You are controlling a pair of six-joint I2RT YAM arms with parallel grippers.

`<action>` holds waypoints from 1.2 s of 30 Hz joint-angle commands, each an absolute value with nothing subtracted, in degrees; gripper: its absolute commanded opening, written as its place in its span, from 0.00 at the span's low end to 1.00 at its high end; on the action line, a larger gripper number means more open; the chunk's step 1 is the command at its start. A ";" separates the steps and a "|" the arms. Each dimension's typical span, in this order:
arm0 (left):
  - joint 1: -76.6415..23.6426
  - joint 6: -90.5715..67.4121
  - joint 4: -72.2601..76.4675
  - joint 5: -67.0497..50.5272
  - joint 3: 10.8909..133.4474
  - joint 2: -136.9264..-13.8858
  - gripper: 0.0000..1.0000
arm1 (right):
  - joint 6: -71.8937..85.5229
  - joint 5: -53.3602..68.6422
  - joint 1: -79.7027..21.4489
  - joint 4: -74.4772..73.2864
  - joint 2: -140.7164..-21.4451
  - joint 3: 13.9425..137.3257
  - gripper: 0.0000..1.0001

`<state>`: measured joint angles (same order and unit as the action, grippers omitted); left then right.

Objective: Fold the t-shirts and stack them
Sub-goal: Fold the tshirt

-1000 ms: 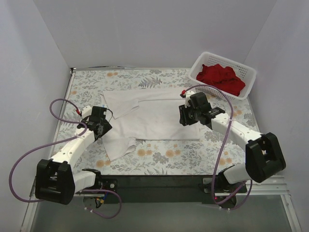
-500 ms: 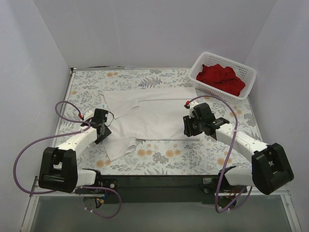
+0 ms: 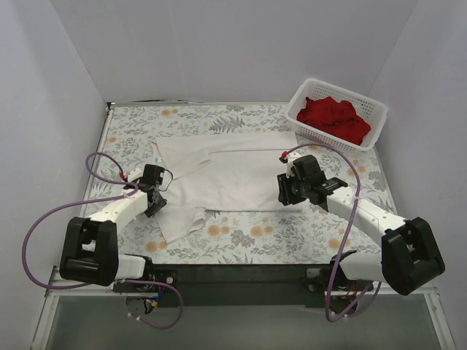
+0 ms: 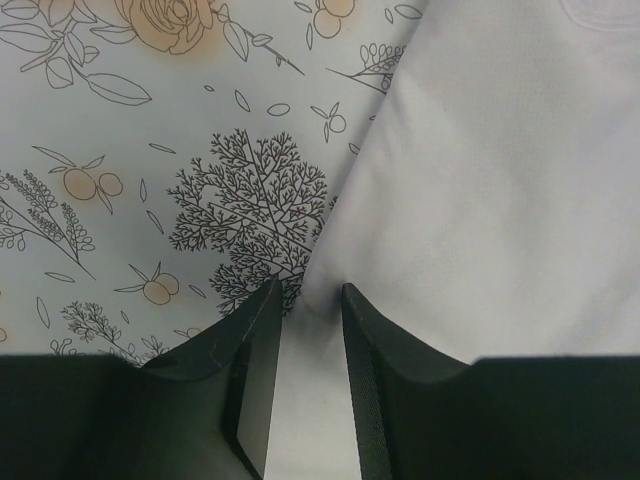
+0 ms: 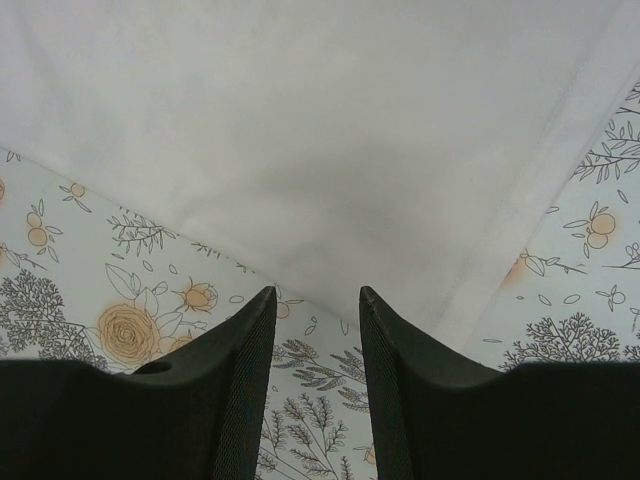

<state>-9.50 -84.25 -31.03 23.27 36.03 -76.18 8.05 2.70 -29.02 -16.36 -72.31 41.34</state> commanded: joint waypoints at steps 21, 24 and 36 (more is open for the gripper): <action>-9.23 -84.29 -33.40 21.71 36.12 -76.38 0.00 | 18.89 -10.81 -27.78 -20.65 -71.89 37.97 0.53; -9.23 -84.29 -33.05 22.06 36.04 -75.42 0.00 | 19.77 -11.51 -27.51 -21.09 -73.39 38.23 0.52; -9.23 -84.20 -32.70 22.85 35.77 -73.39 0.00 | 23.55 -12.39 -27.16 -21.71 -75.32 35.08 0.46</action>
